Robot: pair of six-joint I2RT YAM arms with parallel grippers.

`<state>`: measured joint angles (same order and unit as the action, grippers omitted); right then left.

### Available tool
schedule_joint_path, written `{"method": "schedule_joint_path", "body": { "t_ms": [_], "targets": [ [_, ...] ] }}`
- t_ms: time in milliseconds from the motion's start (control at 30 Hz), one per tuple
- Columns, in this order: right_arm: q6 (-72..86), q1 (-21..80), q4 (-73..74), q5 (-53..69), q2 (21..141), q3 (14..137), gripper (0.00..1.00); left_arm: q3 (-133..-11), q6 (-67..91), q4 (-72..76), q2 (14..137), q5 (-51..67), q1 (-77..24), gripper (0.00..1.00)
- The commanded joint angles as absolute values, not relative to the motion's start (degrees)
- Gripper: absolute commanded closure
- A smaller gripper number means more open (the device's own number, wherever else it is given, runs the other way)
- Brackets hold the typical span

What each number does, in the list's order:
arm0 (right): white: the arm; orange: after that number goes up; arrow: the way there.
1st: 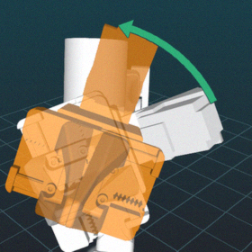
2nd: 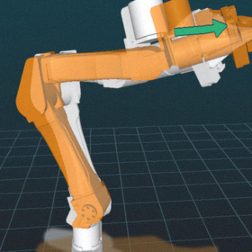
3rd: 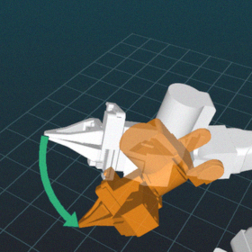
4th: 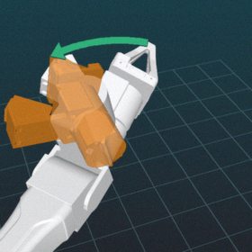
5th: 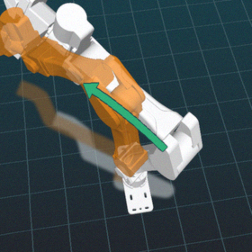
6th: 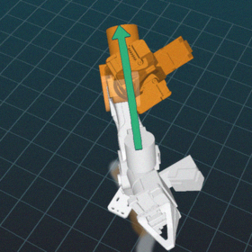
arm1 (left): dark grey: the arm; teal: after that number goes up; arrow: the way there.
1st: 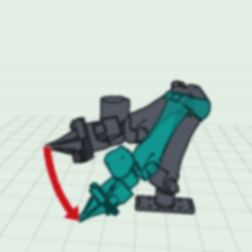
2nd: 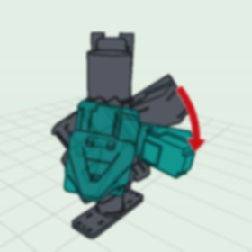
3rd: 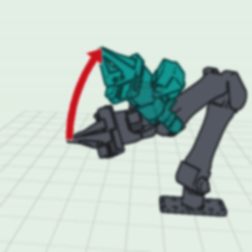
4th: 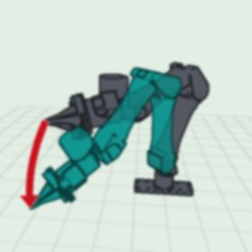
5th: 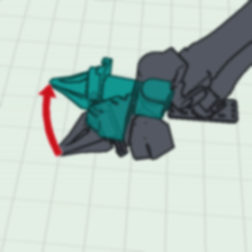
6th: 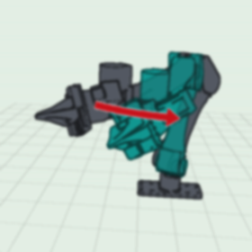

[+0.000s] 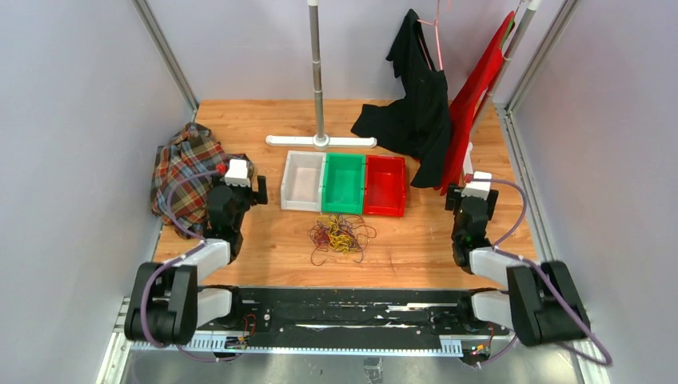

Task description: Untangle the cables

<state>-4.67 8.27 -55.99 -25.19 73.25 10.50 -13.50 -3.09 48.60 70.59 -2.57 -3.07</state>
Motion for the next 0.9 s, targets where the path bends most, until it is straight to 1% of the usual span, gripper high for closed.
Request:
{"method": "schedule_joint_path", "body": {
  "t_ms": [0,67,167,233,300,367,400,467,500,567,633,767,867],
  "targets": [
    [4.8,9.6,-29.9,-35.6,62.4,18.7,0.25,-22.8,-5.9,27.2,62.6,2.2,-2.5,0.02],
    [11.3,9.5,-14.9,-35.8,59.5,24.4,0.25,-27.3,-6.6,14.0,60.1,4.9,-2.5,0.02],
    [16.0,9.5,-3.4,-28.7,55.9,29.0,0.25,-33.2,-7.4,0.3,57.5,8.7,-2.6,0.02],
    [20.1,9.6,-2.3,-24.0,52.3,28.5,0.25,-36.6,-8.3,-7.4,56.2,12.0,-2.5,0.02],
    [28.8,9.5,-1.8,-24.9,47.1,27.2,0.25,-39.3,-8.7,-13.5,55.4,14.9,-2.5,0.02],
    [39.5,9.5,6.3,-29.3,41.9,26.9,0.24,-41.5,-9.9,-18.8,55.0,18.5,-2.5,0.02],
    [43.5,9.5,7.5,-28.2,38.8,25.5,0.24,-42.2,-10.7,-21.2,55.0,20.6,-2.5,0.02],
    [39.2,9.7,1.2,-16.9,36.1,22.2,0.23,-43.7,-12.4,-25.3,55.2,24.5,-2.5,0.02],
    [39.4,10.2,1.4,-13.9,36.3,21.7,0.23,-44.0,-13.0,-26.9,55.4,26.5,-2.5,0.02],
    [40.7,13.3,7.8,-12.8,38.4,23.6,0.23,-44.6,-14.0,-29.4,55.9,29.4,-2.5,0.02],
    [40.3,18.9,10.6,-14.2,41.1,24.1,0.23,-45.1,-14.7,-30.4,56.6,32.4,-2.8,0.02],
    [40.7,33.7,9.8,-21.0,43.7,22.3,0.23,-47.2,-16.6,-33.0,59.2,33.8,-5.1,0.02],
    [40.2,42.9,8.4,-23.7,47.8,22.9,0.23,-48.5,-18.1,-34.5,61.4,33.4,-8.2,0.02]
  ]
}}
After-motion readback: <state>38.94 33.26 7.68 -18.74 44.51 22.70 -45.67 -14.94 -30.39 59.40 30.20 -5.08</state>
